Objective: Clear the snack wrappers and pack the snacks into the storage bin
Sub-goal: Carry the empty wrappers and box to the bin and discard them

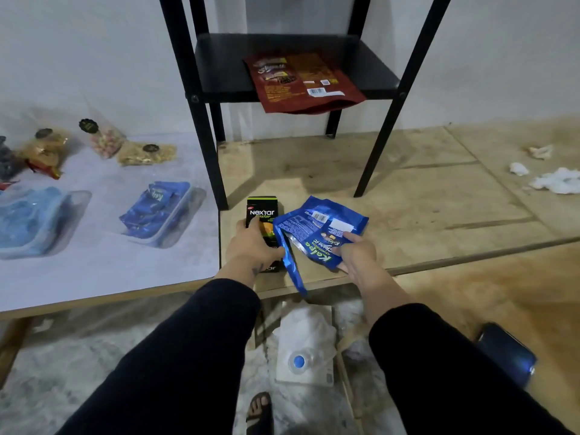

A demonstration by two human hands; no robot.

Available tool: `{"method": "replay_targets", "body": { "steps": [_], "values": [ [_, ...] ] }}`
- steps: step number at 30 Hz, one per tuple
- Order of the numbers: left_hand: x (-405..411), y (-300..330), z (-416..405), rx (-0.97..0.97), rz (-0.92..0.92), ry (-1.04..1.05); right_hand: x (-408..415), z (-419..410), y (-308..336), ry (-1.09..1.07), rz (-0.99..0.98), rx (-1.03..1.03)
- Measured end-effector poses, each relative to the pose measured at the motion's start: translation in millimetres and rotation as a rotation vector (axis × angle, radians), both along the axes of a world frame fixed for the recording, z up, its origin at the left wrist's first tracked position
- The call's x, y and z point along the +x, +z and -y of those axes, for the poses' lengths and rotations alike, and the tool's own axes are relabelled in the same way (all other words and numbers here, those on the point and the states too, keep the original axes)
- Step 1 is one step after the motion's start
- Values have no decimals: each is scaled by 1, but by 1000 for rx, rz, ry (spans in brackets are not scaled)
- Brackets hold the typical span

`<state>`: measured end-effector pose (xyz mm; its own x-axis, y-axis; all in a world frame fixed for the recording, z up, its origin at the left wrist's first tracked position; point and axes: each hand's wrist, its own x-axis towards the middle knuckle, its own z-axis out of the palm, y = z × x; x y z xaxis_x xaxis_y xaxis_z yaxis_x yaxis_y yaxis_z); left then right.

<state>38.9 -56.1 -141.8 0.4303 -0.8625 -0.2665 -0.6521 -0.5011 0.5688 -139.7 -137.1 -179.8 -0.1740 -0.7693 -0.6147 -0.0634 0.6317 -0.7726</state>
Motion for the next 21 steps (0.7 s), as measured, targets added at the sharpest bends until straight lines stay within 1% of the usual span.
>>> {"method": "replay_targets", "body": {
  "steps": [2,4,10,14,17,21],
  "values": [
    [-1,4,-11,-16,-10,24,-9,-3,10,-16,-11,-47],
    [-2,9,-26,-36,-13,56,-19,-11,26,-5,26,-104],
    [2,33,-88,-148,6,191,-23,-55,75,231,127,-216],
    [19,51,-144,-185,28,309,13,-89,93,420,166,-259],
    [44,64,-192,-204,80,413,56,-118,101,584,137,-314],
    [85,73,-262,-215,106,570,120,-160,115,762,119,-347]
  ]
}}
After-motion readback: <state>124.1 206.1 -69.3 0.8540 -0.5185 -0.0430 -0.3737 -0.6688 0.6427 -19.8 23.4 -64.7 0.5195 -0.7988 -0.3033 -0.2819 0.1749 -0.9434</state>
